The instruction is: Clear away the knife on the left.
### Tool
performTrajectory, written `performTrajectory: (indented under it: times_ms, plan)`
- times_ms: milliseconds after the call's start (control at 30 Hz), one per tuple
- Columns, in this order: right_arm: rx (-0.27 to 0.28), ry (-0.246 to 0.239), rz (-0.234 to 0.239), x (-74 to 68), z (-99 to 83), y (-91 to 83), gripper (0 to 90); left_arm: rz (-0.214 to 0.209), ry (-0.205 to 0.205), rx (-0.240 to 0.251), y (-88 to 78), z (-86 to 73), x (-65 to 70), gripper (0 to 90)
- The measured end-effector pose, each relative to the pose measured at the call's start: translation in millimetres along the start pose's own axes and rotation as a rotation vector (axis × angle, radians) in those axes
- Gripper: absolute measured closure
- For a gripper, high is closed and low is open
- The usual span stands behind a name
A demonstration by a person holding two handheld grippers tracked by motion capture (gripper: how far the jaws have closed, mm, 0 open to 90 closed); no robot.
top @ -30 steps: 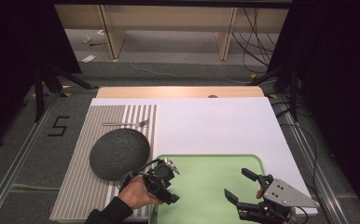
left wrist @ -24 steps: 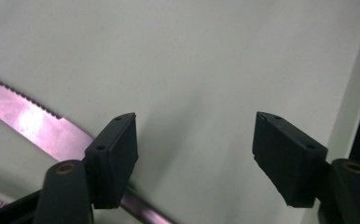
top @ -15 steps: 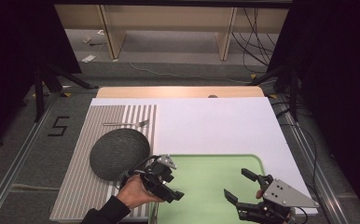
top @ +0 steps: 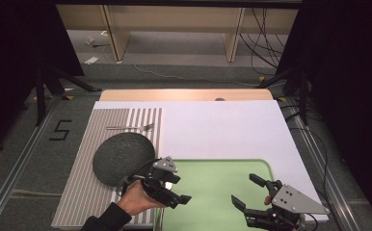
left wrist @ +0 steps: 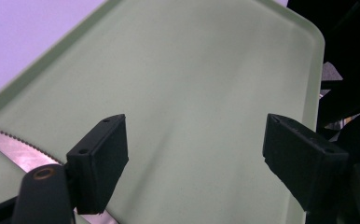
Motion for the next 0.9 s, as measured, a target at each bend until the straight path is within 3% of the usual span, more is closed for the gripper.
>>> performTrajectory:
  times_ms: [300, 900]
  plan:
    - [0.002, 0.003, -0.002, 0.5, 0.2, -0.5, 20.1, 0.024, 0.040, 0.053, -4.6, 1.7, 2.5, 20.6]
    - [0.010, 0.013, -0.001, 2.2, 1.2, -1.1, 20.0, 0.123, 0.060, 0.327, -39.6, -0.5, 1.3, 19.3]
Point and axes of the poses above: each handheld gripper's, and its own axes: y roughly forward along the jaws, z roughly out of its top, x roughly to its right, the point moved 6 cm from there along y, roughly forward along the jaws, and after that the axes turned 14 degrees about y, right-handed, at the moved point
